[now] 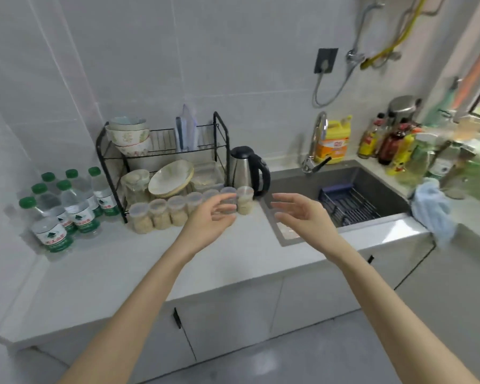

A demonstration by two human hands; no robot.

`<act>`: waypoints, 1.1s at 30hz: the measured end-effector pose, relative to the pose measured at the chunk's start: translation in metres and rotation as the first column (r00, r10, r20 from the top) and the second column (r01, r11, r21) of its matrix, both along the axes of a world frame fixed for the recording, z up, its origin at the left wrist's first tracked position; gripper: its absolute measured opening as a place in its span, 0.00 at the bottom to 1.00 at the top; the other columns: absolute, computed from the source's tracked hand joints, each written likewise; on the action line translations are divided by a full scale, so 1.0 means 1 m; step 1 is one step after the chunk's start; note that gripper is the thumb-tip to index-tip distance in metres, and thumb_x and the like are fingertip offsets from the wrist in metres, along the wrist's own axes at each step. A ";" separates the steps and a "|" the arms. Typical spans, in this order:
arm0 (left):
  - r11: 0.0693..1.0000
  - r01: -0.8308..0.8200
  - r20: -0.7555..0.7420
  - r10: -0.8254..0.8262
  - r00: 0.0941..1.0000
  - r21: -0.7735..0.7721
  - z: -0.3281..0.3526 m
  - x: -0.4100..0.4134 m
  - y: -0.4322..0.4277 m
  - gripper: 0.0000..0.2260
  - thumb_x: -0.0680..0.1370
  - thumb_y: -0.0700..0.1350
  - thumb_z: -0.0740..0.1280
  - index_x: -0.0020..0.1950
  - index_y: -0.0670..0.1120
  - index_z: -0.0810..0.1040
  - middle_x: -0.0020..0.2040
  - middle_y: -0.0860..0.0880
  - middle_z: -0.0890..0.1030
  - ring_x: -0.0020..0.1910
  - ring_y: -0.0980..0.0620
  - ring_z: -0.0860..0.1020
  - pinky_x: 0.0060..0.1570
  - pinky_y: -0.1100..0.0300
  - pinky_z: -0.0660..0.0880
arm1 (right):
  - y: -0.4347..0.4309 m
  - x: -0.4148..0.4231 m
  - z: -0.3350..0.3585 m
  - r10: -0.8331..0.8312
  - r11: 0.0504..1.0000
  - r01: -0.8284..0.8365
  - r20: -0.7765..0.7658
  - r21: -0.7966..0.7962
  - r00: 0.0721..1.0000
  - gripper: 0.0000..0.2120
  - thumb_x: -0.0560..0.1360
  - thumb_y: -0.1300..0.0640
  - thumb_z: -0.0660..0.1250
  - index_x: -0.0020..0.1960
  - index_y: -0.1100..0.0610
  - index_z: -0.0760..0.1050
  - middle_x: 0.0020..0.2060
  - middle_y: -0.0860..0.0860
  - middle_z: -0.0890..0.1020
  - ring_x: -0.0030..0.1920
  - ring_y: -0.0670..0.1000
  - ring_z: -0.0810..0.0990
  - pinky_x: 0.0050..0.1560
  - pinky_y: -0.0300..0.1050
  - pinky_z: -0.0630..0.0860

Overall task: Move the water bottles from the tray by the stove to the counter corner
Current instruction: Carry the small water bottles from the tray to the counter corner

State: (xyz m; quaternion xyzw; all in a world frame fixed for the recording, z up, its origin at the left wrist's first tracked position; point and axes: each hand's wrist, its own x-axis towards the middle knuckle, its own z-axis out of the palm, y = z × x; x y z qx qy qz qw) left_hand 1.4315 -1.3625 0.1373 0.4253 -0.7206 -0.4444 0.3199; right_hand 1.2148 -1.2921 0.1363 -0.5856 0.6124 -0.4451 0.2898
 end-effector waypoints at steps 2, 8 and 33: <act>0.996 0.086 0.008 -0.086 0.996 -0.017 -0.001 -0.045 0.010 0.18 0.77 0.39 0.67 0.66 0.52 0.73 0.56 0.51 0.80 0.56 0.58 0.78 0.56 0.66 0.75 | 0.031 -0.037 0.003 -0.071 0.997 0.071 -0.011 -0.004 0.997 0.18 0.75 0.59 0.69 0.64 0.50 0.76 0.56 0.45 0.83 0.55 0.41 0.81 0.56 0.38 0.77; 0.938 0.344 0.018 -0.344 0.939 -0.029 0.001 -0.211 0.082 0.19 0.78 0.41 0.67 0.68 0.53 0.73 0.57 0.53 0.80 0.52 0.59 0.80 0.41 0.74 0.74 | 0.156 -0.168 0.009 -0.329 0.944 0.329 0.010 0.004 0.944 0.18 0.76 0.59 0.69 0.64 0.51 0.76 0.56 0.47 0.83 0.54 0.42 0.82 0.58 0.40 0.78; 0.151 0.987 0.011 -0.988 0.152 -0.052 0.011 -0.697 0.483 0.18 0.78 0.41 0.66 0.66 0.53 0.73 0.57 0.52 0.80 0.51 0.57 0.80 0.47 0.69 0.74 | 0.632 -0.424 0.012 -0.993 0.114 0.993 0.037 -0.015 0.115 0.19 0.76 0.64 0.67 0.65 0.55 0.75 0.56 0.49 0.82 0.57 0.41 0.79 0.53 0.26 0.73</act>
